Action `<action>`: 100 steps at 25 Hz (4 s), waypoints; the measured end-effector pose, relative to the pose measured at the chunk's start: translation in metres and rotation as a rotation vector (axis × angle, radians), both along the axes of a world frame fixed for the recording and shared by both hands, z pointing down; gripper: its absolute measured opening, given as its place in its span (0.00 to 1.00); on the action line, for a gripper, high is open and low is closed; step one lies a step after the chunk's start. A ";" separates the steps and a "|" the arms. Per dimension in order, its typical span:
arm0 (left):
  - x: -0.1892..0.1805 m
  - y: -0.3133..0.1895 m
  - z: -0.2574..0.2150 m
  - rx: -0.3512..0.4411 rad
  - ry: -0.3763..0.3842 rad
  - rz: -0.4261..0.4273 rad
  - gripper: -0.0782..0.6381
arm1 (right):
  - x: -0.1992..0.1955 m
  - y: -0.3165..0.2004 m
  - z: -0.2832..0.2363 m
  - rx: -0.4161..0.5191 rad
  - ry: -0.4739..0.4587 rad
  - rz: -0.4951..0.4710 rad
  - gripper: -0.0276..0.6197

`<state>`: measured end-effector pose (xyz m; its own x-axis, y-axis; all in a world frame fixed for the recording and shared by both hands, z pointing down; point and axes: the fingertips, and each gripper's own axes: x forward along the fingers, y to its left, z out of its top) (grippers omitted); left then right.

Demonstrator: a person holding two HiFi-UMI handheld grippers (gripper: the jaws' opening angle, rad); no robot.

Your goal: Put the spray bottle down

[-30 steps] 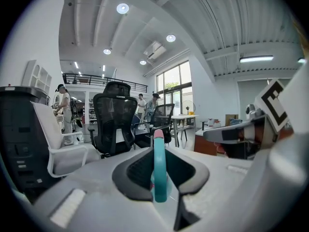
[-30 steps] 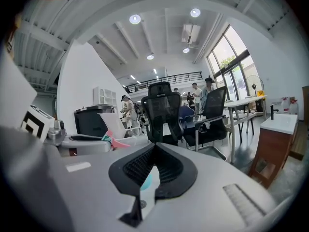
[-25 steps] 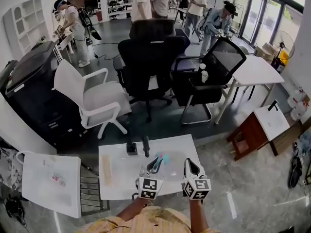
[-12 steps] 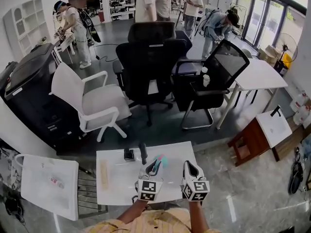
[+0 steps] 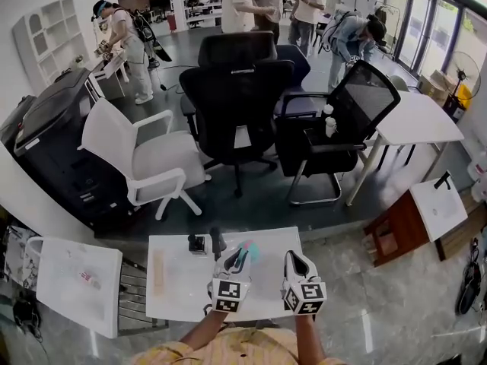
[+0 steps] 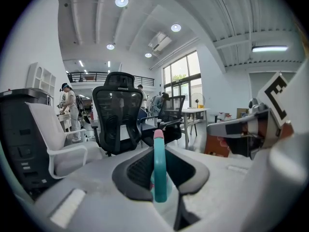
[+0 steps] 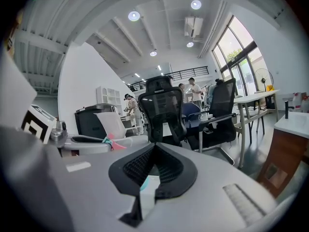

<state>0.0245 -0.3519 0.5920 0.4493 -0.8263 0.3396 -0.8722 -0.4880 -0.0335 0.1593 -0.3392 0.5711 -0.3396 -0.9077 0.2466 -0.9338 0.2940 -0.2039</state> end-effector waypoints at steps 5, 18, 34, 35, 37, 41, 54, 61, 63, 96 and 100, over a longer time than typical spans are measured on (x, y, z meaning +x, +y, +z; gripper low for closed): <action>0.006 -0.010 0.007 -0.022 -0.018 -0.024 0.21 | 0.007 -0.006 0.006 -0.009 -0.014 -0.023 0.04; 0.015 -0.038 0.033 -0.084 -0.033 -0.063 0.21 | 0.020 -0.024 0.029 -0.051 -0.033 -0.054 0.04; 0.040 -0.078 0.080 -0.170 -0.069 -0.047 0.21 | 0.031 -0.040 0.048 -0.089 -0.054 -0.053 0.05; 0.041 -0.080 0.083 -0.175 -0.071 -0.046 0.21 | 0.032 -0.041 0.049 -0.092 -0.054 -0.053 0.04; 0.042 -0.084 0.089 -0.184 -0.073 -0.046 0.21 | 0.032 -0.041 0.052 -0.096 -0.054 -0.053 0.05; 0.045 -0.090 0.097 -0.196 -0.075 -0.046 0.21 | 0.035 -0.041 0.055 -0.103 -0.054 -0.050 0.04; 0.058 -0.110 0.107 -0.223 -0.095 -0.045 0.21 | 0.047 -0.046 0.058 -0.115 -0.058 -0.040 0.04; 0.052 -0.119 0.110 -0.229 -0.085 -0.081 0.21 | 0.051 -0.048 0.058 -0.112 -0.060 -0.034 0.05; 0.052 -0.121 0.112 -0.234 -0.082 -0.084 0.21 | 0.052 -0.048 0.059 -0.113 -0.059 -0.033 0.04; 0.033 -0.069 0.067 -0.202 0.019 -0.103 0.37 | 0.028 0.001 0.018 -0.048 -0.019 -0.037 0.04; 0.030 -0.052 0.053 -0.181 0.042 -0.093 0.36 | 0.023 0.011 0.006 -0.025 -0.019 -0.036 0.04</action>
<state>0.0548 -0.4038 0.6447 0.3910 -0.7918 0.4692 -0.9125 -0.4002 0.0849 0.1820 -0.3280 0.5776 -0.3771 -0.8882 0.2623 -0.9185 0.3224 -0.2290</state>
